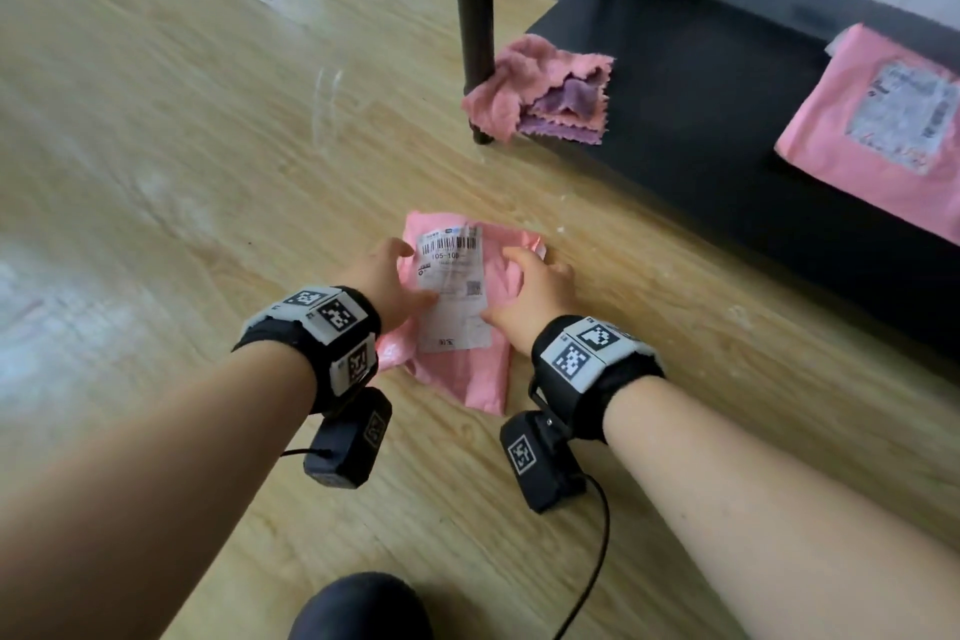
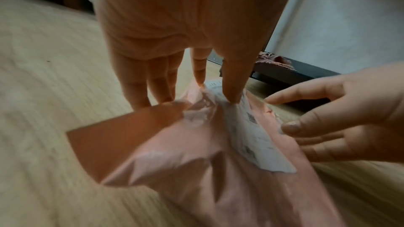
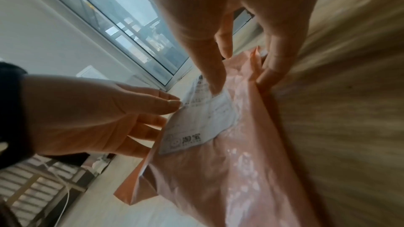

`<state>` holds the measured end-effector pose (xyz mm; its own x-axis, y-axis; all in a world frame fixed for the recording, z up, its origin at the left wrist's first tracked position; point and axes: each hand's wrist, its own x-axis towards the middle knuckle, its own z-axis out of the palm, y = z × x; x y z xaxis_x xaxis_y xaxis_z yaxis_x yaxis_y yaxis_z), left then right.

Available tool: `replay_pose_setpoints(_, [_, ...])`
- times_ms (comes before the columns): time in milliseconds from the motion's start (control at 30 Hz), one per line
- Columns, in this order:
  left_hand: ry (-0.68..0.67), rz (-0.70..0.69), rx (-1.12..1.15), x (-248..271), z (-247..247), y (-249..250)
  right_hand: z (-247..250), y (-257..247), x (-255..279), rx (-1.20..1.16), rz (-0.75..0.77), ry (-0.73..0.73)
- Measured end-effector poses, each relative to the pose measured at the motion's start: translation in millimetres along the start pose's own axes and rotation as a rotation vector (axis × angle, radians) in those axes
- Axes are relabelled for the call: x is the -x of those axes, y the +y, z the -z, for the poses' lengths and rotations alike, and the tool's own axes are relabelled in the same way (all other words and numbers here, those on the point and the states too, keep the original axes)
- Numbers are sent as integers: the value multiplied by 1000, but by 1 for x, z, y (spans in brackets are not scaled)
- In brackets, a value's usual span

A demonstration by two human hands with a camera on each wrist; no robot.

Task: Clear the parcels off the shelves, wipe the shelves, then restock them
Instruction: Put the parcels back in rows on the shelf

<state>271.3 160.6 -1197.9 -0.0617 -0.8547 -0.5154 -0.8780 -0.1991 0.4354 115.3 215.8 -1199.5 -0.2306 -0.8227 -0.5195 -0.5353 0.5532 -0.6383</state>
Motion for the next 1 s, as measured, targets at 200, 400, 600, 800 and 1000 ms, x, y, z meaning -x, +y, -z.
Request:
replay_pose_setpoints(200, [76, -154, 13, 10, -7, 9, 5, 12, 6, -17, 42, 107])
replay_pose_setpoints(400, [195, -460, -48, 29, 0, 63, 50, 25, 25, -74, 144, 290])
replay_pose_setpoints(600, [274, -626, -56, 8, 8, 166, 135, 20, -5, -89, 167, 556])
replay_pose_setpoints(800, [158, -699, -310, -35, -1, 240, 216, 14, -71, 189, 30, 574])
replay_pose_setpoints(1000, [-40, -563, -583, -64, -34, 244, 203, 35, -113, 597, 119, 245])
